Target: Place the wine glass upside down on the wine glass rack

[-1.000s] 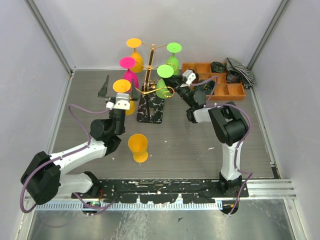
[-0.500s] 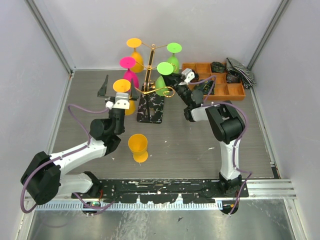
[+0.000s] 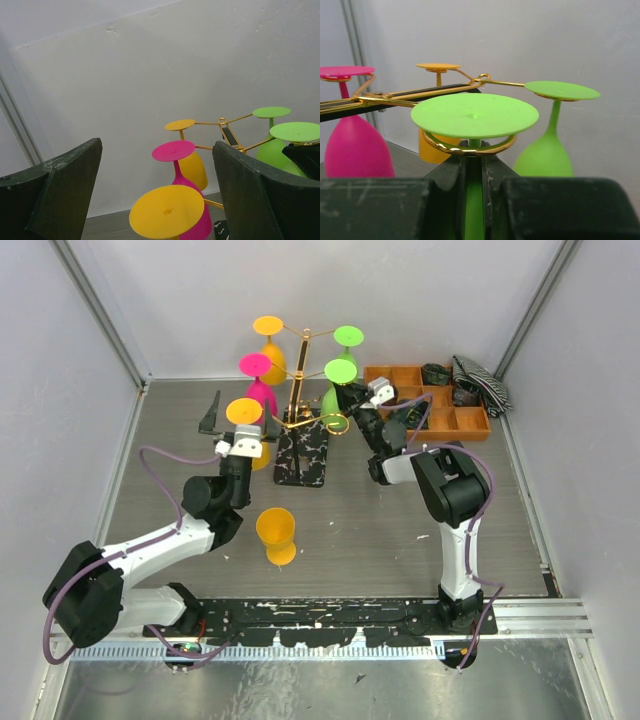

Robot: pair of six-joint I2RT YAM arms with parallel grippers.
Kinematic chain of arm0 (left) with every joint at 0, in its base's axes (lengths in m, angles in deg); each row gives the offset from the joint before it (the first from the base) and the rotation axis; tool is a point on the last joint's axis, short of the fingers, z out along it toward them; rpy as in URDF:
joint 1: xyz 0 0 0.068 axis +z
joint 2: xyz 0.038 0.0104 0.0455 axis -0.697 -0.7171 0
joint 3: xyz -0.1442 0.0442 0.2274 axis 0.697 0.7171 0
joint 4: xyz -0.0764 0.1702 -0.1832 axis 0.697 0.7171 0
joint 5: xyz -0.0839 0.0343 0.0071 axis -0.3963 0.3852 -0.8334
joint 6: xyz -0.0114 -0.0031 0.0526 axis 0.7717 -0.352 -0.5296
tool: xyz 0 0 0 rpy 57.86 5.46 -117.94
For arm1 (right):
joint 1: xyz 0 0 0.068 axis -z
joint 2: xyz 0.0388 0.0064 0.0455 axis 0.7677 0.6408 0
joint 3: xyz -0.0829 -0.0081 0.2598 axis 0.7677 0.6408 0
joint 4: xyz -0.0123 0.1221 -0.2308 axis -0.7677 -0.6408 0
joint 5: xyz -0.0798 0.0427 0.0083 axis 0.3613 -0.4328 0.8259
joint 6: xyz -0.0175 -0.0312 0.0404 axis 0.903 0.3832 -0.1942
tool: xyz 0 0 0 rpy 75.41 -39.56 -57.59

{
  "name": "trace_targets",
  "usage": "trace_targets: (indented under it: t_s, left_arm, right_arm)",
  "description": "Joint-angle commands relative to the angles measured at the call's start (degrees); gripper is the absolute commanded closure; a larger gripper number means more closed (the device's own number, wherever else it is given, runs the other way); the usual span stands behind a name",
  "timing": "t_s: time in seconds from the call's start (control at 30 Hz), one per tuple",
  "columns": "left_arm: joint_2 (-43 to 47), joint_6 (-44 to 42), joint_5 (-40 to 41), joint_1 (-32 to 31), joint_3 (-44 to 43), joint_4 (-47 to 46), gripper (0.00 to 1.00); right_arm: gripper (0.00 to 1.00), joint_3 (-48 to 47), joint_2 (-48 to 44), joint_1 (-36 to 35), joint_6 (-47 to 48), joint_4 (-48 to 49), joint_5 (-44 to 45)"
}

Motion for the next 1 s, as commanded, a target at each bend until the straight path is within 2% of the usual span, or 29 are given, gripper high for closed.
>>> trace_targets:
  t_s: [0.0,0.33,0.67,0.77,0.83,0.97]
  left_arm:
    - [0.0,0.9,-0.2,0.2,-0.9,-1.6,0.02]
    - [-0.2,1.0,-0.2,0.2,-1.0,-1.5,0.02]
    - [-0.5,0.6,0.0,0.4,-1.1,-1.4,0.02]
    - [-0.6,0.5,0.0,0.5,-1.1,-1.4,0.01]
    - [-0.5,0.5,0.1,0.5,-1.1,-1.3,0.01]
    - [-0.5,0.9,0.1,0.5,-1.1,-1.2,0.01]
  right_arm:
    - [0.99,1.9,-2.1,0.3,3.5,8.6,4.6]
    - [0.99,8.4,-6.5,-0.5,5.4,8.6,3.3]
    - [0.99,5.7,-4.0,-6.2,12.9,8.6,2.0]
    - [0.9,5.8,-3.9,-6.3,12.4,8.7,2.6]
    - [0.79,6.6,-4.4,-6.3,12.7,8.6,3.4]
    - [0.66,8.8,-5.5,-6.3,13.9,8.6,4.8]
